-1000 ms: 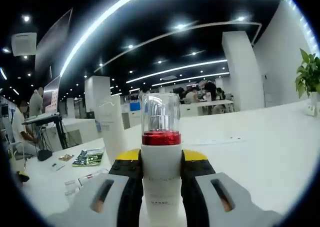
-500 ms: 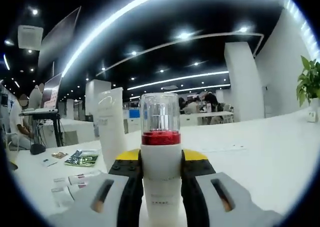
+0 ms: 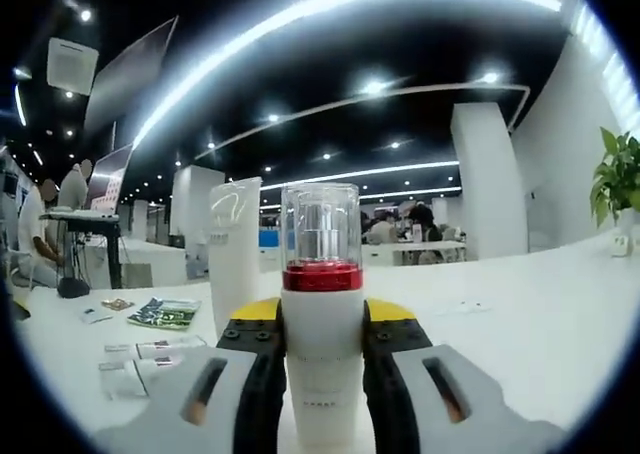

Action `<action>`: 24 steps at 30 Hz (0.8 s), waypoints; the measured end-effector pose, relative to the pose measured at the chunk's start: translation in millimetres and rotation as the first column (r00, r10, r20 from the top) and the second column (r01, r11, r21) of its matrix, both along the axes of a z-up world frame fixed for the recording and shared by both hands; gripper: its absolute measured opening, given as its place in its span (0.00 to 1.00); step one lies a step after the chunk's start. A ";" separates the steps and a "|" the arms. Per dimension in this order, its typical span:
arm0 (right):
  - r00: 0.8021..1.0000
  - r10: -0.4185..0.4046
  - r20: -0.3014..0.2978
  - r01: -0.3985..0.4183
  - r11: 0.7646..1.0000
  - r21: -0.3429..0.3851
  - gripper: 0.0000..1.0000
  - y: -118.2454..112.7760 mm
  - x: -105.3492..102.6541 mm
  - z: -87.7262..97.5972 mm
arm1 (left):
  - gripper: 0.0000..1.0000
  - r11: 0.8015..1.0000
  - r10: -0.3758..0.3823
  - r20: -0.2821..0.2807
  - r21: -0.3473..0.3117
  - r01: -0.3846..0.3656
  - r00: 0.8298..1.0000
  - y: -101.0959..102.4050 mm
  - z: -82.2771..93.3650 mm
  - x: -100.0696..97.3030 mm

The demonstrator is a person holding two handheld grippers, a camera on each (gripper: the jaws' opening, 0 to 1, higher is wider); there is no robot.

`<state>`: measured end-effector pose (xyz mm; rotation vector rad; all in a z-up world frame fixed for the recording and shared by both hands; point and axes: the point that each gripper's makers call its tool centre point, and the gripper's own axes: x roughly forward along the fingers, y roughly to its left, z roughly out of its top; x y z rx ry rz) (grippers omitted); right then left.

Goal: Arrange the skincare products in the storage area until every visible bottle or jar stands upright without overlapping.

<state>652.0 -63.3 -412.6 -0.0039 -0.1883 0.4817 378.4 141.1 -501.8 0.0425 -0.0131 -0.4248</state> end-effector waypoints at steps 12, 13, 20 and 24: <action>0.995 0.090 -0.043 -0.089 0.996 0.025 0.38 -13.1 -2.3 -6.9 | 0.60 1.000 -0.008 0.003 -0.015 0.008 1.000 1.4 0.6 -0.6; 0.993 0.113 -0.043 -0.114 0.993 -0.024 0.40 -12.7 -3.5 -10.8 | 0.60 1.000 -0.010 0.003 -0.017 0.010 1.000 1.4 0.7 -1.0; 0.959 0.228 -0.168 -0.247 0.963 -0.108 0.41 -8.9 -9.9 -39.5 | 0.60 1.000 -0.013 -0.001 -0.025 0.013 1.000 3.4 0.6 -2.2; 0.940 0.261 -0.217 -0.298 0.941 -0.159 0.40 -0.2 -9.0 -52.5 | 0.60 1.000 -0.016 -0.001 -0.025 0.016 1.000 2.9 0.4 -3.2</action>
